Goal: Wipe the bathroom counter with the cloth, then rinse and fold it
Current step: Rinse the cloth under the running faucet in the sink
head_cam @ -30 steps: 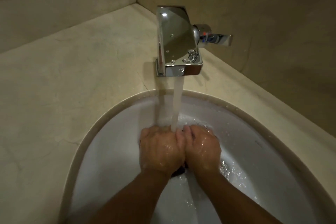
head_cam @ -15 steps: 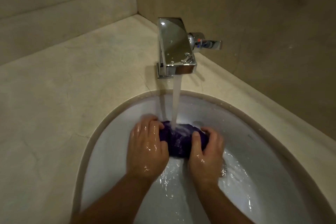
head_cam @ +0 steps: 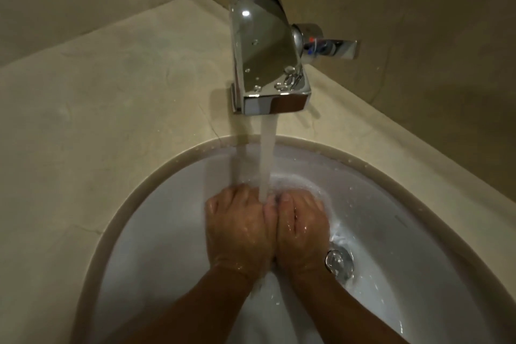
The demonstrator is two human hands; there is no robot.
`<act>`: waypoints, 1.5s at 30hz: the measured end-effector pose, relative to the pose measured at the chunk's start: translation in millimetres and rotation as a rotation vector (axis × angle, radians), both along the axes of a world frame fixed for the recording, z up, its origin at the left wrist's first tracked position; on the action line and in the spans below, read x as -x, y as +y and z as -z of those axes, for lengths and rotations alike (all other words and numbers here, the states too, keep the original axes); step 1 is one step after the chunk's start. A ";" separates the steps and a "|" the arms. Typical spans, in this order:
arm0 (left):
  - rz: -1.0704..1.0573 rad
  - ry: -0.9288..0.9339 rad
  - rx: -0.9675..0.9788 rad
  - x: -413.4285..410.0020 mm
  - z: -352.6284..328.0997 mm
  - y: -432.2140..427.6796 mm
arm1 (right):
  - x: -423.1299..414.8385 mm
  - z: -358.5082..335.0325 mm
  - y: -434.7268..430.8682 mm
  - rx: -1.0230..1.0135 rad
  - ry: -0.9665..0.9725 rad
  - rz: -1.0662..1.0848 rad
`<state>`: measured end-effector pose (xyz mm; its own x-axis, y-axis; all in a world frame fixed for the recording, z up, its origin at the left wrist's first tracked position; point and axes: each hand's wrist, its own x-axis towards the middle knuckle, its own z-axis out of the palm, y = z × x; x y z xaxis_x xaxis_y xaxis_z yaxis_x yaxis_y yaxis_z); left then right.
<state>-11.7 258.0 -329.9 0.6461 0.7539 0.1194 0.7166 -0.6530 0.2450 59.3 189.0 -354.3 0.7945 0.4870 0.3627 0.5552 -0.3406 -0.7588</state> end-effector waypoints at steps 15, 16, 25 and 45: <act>0.045 -0.162 -0.042 -10.5 -4.5 -0.6 | -7.0 1.2 2.2 0.067 0.130 0.140; 0.056 -0.186 -0.037 -10.3 -4.4 -0.4 | -6.7 -0.6 1.7 0.080 0.145 0.136; 0.176 -0.043 0.050 7.6 -26.3 1.3 | -7.0 -30.8 -12.7 0.479 0.046 -0.103; 0.367 0.399 0.201 60.4 -247.3 -18.1 | 33.5 -276.6 -60.3 1.093 0.201 -0.238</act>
<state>-72.1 239.9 -82.6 0.8353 0.4543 -0.3096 0.5142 -0.8449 0.1476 25.9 128.6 -77.7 0.6351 0.6109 -0.4727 0.5963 -0.7768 -0.2026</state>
